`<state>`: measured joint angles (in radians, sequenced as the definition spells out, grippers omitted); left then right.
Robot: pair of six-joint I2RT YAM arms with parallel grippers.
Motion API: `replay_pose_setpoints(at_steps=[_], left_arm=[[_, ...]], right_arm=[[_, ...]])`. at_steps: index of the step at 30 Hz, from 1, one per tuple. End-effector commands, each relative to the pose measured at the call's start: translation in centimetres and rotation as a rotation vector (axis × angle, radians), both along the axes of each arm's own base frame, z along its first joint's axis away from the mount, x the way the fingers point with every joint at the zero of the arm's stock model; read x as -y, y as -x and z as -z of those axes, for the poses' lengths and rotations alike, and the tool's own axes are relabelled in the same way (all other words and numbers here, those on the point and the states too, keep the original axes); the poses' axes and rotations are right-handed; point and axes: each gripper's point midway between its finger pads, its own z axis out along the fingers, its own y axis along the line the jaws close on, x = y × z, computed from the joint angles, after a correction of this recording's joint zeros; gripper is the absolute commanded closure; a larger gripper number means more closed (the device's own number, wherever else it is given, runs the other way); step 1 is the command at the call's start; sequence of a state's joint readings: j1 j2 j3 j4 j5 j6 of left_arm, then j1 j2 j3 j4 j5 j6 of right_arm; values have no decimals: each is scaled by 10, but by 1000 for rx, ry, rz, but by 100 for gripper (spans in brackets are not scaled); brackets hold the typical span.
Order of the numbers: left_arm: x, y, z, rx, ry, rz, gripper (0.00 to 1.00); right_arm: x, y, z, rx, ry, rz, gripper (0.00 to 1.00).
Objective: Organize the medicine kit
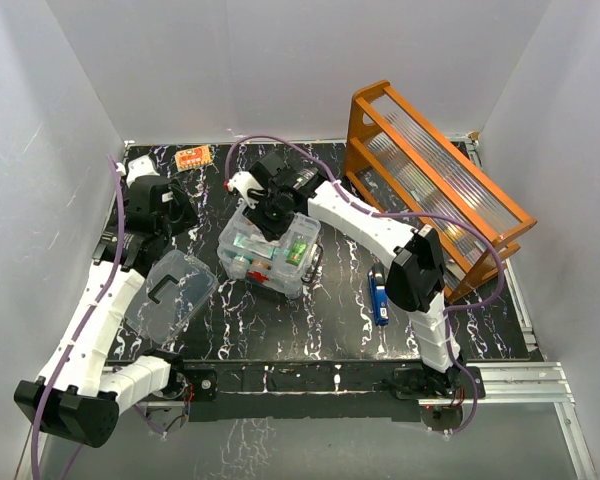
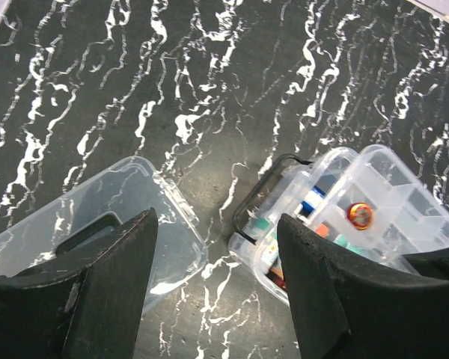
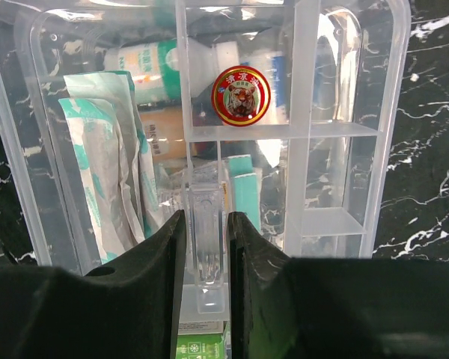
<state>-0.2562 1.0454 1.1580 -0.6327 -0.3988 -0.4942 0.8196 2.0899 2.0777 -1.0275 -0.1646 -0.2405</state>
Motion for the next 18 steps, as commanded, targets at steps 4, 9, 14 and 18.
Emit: replay_pose_setpoints(at_steps=[4,9,14,18], left_arm=[[24,-6,3,-4,113,63,36],[29,-6,17,-37,137,76,36],[30,-6,29,-67,136,74,36],[30,-6,34,-77,135,75,36]], right_arm=[[-15,3,-11,31,-32,-95,100],[-17,3,-2,24,-31,-98,100],[-18,-3,6,39,-24,-83,100],[-21,-7,9,50,-33,-70,100]])
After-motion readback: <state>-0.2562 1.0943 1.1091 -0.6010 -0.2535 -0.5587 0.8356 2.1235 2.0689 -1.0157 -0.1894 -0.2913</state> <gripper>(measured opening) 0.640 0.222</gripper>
